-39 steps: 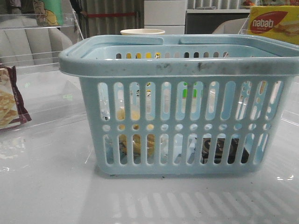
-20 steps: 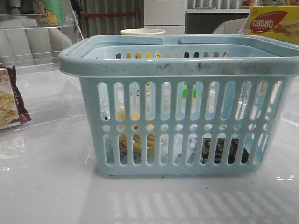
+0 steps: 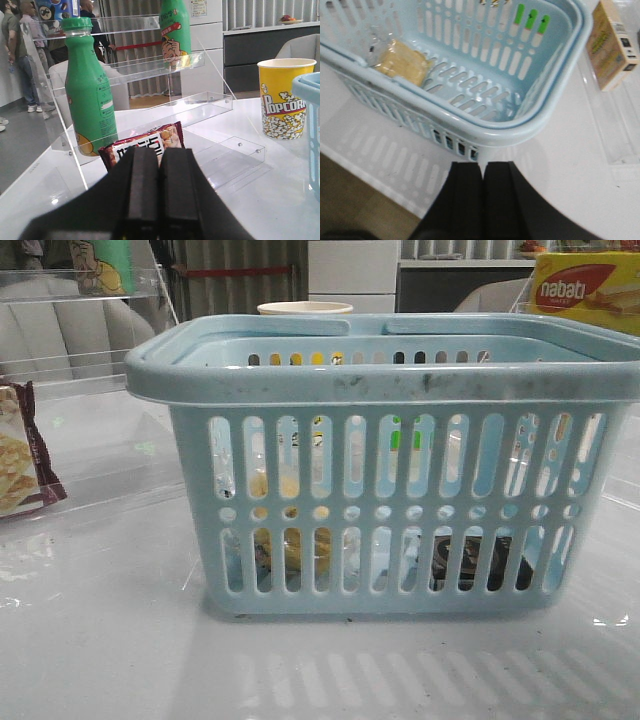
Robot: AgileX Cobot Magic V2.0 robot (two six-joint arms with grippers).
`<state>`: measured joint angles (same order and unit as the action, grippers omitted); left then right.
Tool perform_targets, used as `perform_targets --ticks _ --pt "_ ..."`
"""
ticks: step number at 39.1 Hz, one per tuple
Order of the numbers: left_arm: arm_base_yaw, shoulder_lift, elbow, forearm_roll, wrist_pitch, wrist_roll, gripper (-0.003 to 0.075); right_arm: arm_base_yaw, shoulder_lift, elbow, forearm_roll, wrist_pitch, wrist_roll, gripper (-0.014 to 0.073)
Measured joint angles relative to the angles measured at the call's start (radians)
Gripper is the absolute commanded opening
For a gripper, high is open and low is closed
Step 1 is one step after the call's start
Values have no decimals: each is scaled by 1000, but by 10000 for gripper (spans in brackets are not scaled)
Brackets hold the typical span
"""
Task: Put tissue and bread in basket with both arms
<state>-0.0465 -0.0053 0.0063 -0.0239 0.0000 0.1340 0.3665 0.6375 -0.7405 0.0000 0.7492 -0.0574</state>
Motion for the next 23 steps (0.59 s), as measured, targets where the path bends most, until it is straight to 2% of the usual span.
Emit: perform_targets --ticks 12,23 --pt "0 0 0 -2 0 0 91 -251 -305 300 -31 -309 0 56" --pt "0 0 0 -2 0 0 91 -368 -583 637 -32 -488 0 56"
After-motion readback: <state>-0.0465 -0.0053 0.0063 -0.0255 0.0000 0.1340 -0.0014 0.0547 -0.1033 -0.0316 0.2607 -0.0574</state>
